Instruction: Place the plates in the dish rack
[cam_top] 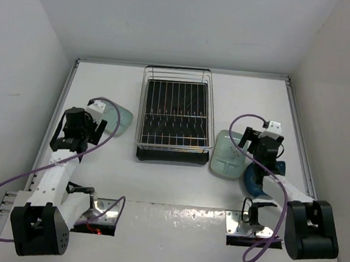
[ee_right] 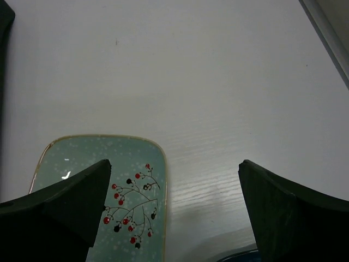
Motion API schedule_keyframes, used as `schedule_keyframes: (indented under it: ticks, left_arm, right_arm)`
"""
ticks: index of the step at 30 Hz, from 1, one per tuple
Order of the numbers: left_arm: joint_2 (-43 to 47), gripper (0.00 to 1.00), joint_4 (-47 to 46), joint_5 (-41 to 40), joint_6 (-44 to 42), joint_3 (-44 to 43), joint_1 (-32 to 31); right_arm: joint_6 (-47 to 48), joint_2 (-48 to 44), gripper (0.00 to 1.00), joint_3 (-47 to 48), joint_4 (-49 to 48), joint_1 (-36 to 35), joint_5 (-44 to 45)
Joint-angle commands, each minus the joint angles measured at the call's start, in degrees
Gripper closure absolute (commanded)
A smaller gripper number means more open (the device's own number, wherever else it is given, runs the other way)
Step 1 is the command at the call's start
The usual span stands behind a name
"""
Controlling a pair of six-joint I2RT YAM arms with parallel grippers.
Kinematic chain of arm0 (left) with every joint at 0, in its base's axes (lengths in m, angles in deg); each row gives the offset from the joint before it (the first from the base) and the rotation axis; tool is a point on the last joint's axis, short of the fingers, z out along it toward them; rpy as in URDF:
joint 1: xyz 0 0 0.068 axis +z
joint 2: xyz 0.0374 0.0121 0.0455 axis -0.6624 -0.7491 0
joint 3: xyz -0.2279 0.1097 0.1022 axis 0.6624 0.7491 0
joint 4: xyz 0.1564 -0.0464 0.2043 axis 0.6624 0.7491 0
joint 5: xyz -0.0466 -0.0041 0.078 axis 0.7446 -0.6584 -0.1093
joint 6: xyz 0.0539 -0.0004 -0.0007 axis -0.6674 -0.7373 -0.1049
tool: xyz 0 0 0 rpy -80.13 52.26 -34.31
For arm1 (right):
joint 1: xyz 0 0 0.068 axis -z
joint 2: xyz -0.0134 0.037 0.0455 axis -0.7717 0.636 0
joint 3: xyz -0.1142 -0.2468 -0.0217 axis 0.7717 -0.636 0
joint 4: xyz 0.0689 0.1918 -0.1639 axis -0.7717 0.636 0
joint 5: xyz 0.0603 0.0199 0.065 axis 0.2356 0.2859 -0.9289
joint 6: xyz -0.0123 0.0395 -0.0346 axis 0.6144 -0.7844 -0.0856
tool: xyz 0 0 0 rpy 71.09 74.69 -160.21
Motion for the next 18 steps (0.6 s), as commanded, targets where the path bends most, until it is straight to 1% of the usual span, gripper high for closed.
schedule_keyframes:
  ticks: [1,2,3,4,5,6,7,8,9,10,11,12,13,14,15,16,18]
  left_arm:
    - [0.9,0.11,-2.5,-1.7,3.5,-0.7,-1.2]
    - [-0.1,0.08,-2.5,-2.3,4.6,-1.2,-1.2]
    - [-0.8,0.08,-2.5,-2.3,5.8,-2.0,-1.7]
    - [-1.7,0.07,-1.9,-1.5,5.8,-4.2,-2.5]
    - [-4.3,0.07,-1.0,-0.6,5.8,-5.8,-2.5]
    - [-5.9,0.07,0.4,0.4,5.3,-7.9,-3.2]
    - [-7.7,0.07,3.2,1.4,7.0,-10.2,-3.2]
    - [-9.8,0.08,4.1,-0.1,10.8,-15.2,-3.2]
    - [-15.4,0.08,6.2,-0.1,14.8,-18.8,-3.2]
    - [-18.9,0.1,12.2,-0.1,21.6,-22.7,-3.2]
    - [-22.6,0.14,15.8,2.8,25.0,-31.0,-1.4]
    - [-26.3,0.17,19.1,5.4,28.0,-34.9,-0.2]
    - [-34.0,0.19,25.1,7.9,32.2,-38.5,1.0]
    - [-37.5,0.25,27.2,12.6,33.9,-43.9,3.5]
    - [-40.1,0.27,28.0,14.8,34.7,-45.0,4.8]
    - [-42.8,0.27,26.9,15.7,35.3,-45.0,6.6]
    - [-44.6,0.27,25.2,10.8,35.3,-45.0,7.7]
  right_arm:
    - [-1.2,-2.1,0.01,3.1,7.5,0.0,-1.0]
    - [-1.2,-2.6,0.01,4.0,9.4,0.0,-1.3]
    - [-1.0,-3.2,0.01,4.5,10.6,0.0,-1.3]
    - [-0.8,-3.7,0.01,5.9,14.1,0.0,-1.3]
    - [-0.1,-3.9,0.01,6.3,15.1,0.0,-1.8]
    - [0.4,-4.3,0.01,6.8,16.0,-0.1,-1.9]
    - [0.4,-4.4,0.01,7.7,16.8,-0.1,-1.9]
    - [0.6,-4.7,0.01,8.1,19.1,-0.1,-1.9]
    - [0.7,-4.7,0.01,9.1,19.7,0.0,-2.0]
    - [0.7,-5.4,0.01,9.6,20.8,-0.1,-2.0]
    - [0.2,-5.5,0.01,11.6,22.2,-0.1,-2.1]
    - [-0.7,-6.2,0.01,12.5,24.4,0.3,-3.2]
    - [-1.4,-6.8,0.01,13.5,25.9,0.9,-4.4]
    - [-4.5,-7.1,0.01,14.4,27.6,1.5,-9.0]
    - [-5.0,-7.2,0.01,16.8,28.1,2.9,-15.7]
    - [-5.5,-7.3,0.01,17.3,28.2,4.7,-21.6]
    - [-6.2,-7.1,0.01,19.1,28.3,5.3,-25.0]
